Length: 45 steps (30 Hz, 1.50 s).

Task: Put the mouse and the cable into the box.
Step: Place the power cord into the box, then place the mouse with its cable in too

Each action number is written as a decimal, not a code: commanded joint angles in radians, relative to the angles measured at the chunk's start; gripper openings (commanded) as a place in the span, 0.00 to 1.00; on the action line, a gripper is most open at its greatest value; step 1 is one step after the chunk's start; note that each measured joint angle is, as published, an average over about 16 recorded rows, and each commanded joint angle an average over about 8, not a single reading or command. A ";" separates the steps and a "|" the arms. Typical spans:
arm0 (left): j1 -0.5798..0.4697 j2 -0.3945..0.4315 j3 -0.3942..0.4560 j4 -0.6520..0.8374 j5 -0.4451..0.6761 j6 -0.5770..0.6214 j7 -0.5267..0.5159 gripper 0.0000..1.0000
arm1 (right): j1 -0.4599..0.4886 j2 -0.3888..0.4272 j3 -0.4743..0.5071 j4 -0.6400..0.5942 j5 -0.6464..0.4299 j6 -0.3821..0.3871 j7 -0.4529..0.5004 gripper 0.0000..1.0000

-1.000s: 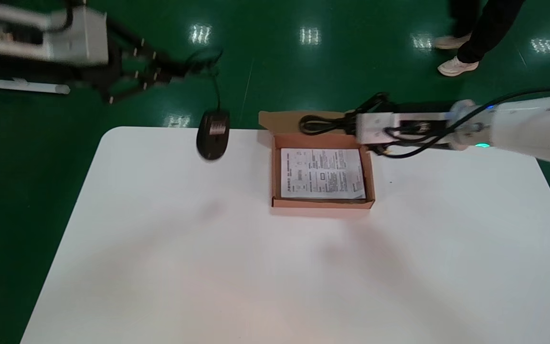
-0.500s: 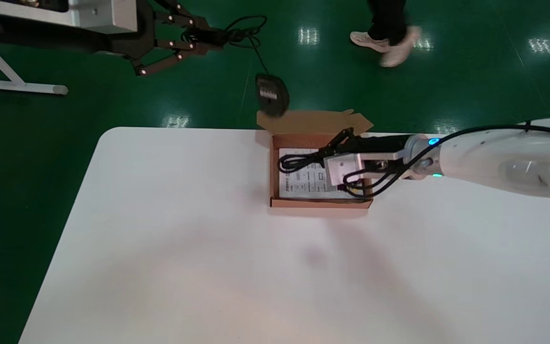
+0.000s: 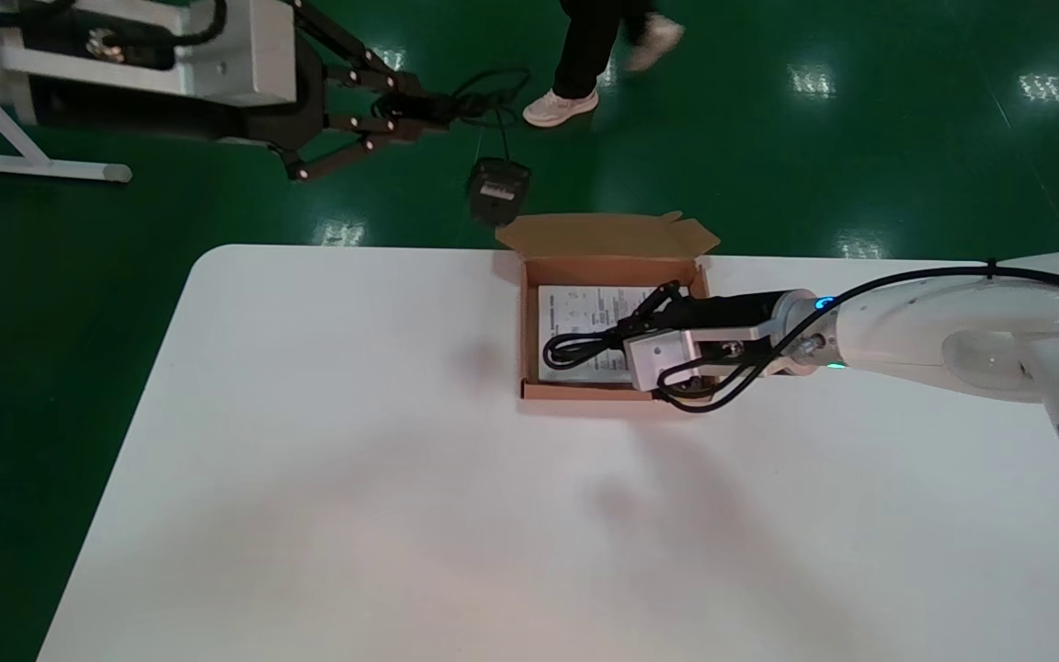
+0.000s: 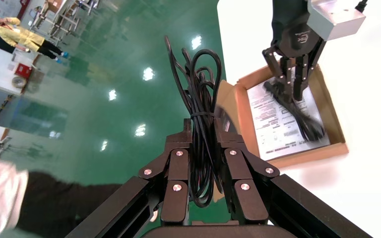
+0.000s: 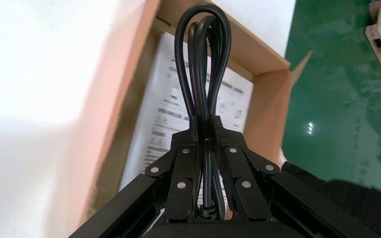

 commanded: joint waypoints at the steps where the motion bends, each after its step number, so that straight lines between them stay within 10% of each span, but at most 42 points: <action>1: 0.003 0.006 0.000 0.009 0.000 0.001 0.005 0.00 | 0.002 -0.003 0.001 -0.008 0.001 0.000 -0.007 1.00; 14: 0.085 0.082 -0.015 0.072 -0.027 -0.022 0.044 0.00 | 0.078 0.111 0.044 -0.064 0.061 -0.036 0.064 1.00; 30: 0.243 0.229 -0.036 0.139 -0.057 -0.337 0.086 0.00 | 0.186 0.310 0.031 -0.090 0.046 -0.067 0.133 1.00; 45: 0.479 0.264 0.017 -0.105 -0.112 -0.443 -0.081 0.00 | 0.207 0.450 0.002 -0.084 0.007 -0.080 0.146 1.00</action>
